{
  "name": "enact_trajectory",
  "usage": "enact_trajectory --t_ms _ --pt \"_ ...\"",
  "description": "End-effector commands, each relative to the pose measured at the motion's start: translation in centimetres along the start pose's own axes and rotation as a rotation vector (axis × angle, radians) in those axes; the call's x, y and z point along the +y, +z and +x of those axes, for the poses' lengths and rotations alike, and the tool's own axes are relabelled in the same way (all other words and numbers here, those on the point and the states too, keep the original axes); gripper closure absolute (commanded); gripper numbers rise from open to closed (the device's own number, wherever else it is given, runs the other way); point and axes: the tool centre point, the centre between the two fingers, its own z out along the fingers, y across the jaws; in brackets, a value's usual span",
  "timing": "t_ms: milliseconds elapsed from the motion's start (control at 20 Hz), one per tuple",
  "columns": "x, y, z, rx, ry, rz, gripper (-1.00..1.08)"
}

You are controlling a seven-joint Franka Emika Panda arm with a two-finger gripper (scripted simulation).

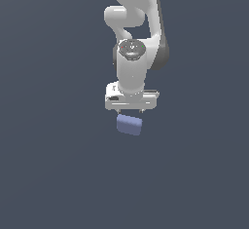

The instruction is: Pick up the object and move it to a goal position.

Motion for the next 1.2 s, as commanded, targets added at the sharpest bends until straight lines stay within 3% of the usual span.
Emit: enact_trajectory --t_ms 0,500,1150 --pt "0.0 0.0 0.0 0.000 0.000 0.000 -0.92" --pt "-2.7 1.2 -1.4 -0.046 -0.028 0.019 -0.92" --pt "-2.5 1.2 -1.2 -0.041 -0.097 0.017 -0.92"
